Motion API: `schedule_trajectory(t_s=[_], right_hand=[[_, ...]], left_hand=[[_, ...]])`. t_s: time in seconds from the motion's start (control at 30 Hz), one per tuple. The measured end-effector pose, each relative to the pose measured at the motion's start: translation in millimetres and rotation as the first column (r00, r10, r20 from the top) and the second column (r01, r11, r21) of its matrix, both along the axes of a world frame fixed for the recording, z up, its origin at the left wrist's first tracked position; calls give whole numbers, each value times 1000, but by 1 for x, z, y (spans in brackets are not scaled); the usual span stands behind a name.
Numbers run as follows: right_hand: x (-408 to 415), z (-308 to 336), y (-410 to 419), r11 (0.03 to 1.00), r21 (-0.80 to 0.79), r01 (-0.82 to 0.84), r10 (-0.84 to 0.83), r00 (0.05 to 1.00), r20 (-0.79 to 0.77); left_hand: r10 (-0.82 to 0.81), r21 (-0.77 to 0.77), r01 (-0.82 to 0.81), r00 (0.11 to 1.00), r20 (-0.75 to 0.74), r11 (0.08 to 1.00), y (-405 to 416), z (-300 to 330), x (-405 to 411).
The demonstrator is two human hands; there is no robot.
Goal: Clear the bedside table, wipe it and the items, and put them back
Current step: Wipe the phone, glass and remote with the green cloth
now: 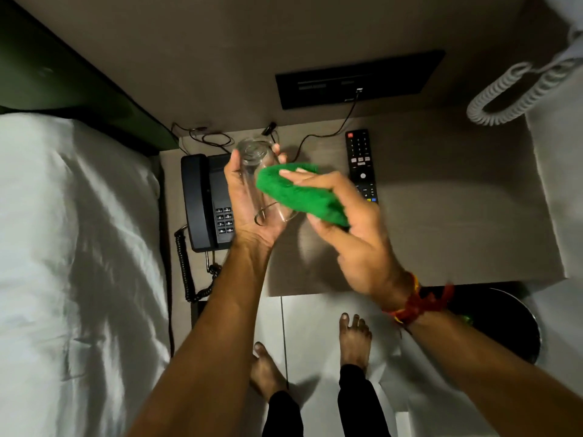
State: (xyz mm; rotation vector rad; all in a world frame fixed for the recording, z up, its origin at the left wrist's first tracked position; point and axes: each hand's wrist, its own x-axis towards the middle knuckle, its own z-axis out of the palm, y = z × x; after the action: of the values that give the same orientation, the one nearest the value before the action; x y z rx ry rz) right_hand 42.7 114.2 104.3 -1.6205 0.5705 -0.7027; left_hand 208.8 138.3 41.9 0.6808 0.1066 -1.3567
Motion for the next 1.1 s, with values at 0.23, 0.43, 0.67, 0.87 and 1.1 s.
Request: schedule_trajectory(t_s=[0.23,0.43,0.67,0.87,1.1], right_hand=[[-38,-19,-59,628,528,572,-656,754,-37],[-70,-51,-98,476,429,767,-785,591,-186],[-78,-86,-97,625,128,770,-627,592,-506],[-56,-103,-88,783,213,585,-356,701,-618],[-54,-103,-84,720,381,580,-334,770,-543]], left_hand=[[-117,444,-286,717,687,849,-10,-28,-13],[-292,382,-198,370,882,903,-12,-44,-40],[-344,575,-414,508,789,706,-14,-52,-64],[-316,688,-211,769,555,694,-37,-61,-125],[-445,750,15,813,376,661,-86,-54,-138]])
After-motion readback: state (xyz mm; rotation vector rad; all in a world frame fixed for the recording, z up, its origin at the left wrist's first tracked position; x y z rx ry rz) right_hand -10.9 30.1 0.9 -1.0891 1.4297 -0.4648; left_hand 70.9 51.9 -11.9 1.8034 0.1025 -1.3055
